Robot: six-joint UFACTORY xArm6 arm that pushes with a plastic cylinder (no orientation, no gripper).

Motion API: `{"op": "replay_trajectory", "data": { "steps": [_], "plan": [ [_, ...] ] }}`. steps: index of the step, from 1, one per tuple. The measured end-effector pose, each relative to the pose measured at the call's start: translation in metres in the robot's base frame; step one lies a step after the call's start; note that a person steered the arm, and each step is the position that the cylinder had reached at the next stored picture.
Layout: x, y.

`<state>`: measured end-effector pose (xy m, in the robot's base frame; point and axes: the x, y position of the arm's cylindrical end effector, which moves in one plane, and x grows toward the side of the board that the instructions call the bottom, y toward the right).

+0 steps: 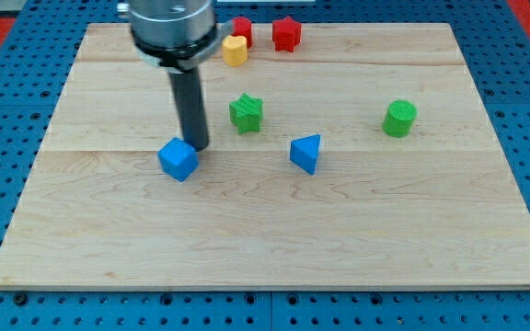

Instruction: Move the blue blocks and the green star towards the left of the green circle

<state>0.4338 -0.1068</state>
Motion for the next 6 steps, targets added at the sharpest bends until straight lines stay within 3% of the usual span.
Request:
{"op": "replay_trajectory", "data": {
  "steps": [1,2,4,6],
  "plan": [
    [0.0,-0.059],
    [0.011,-0.081],
    [0.023,-0.01],
    [0.068,-0.023]
  ]
}}
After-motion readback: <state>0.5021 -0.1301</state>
